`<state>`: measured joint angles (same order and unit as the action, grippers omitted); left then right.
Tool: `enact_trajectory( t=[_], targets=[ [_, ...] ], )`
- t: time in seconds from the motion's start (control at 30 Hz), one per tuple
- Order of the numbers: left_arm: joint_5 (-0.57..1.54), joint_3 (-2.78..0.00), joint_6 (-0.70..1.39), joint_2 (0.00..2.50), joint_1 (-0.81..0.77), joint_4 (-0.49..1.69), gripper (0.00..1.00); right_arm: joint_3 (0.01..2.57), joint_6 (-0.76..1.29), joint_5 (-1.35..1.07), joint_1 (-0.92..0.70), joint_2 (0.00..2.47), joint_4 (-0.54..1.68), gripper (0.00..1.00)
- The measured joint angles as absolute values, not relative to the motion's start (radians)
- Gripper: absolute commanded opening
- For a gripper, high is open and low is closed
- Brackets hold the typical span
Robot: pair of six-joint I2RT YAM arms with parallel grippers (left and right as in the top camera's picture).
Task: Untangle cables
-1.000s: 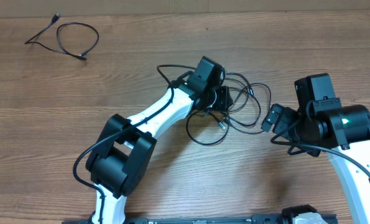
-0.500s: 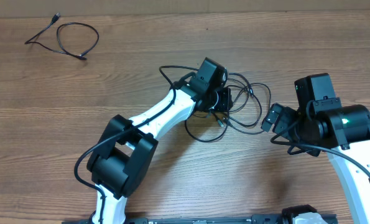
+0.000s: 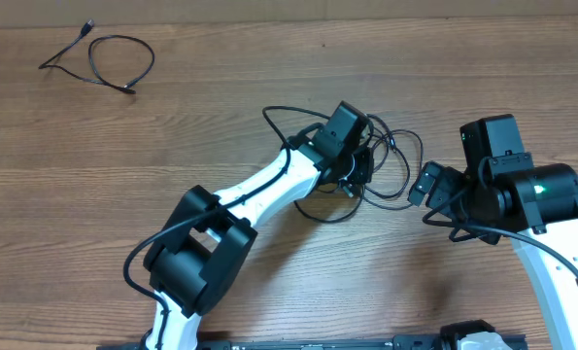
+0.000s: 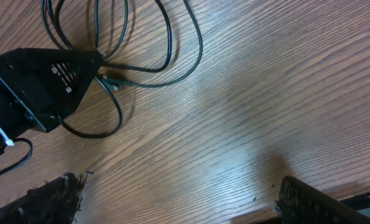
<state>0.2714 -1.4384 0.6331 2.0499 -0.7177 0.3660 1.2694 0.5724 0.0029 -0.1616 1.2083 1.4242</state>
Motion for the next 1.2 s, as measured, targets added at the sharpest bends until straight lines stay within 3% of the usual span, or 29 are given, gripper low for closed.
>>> enact_trajectory(
  t=[0.47,0.9,1.2],
  targets=[
    [0.158,-1.435,0.54,2.02,-0.701,0.518,0.04,1.269,0.584,0.002,-0.162,1.208,1.414,1.0],
    [0.137,-1.436,0.395,1.439,-0.621,0.573,0.04,1.269,0.712,-0.086,-0.162,1.208,1.289,1.0],
    [0.15,-1.436,0.355,1.341,-0.621,0.587,0.04,1.269,0.73,-0.192,-0.172,1.219,1.136,1.0]
  ],
)
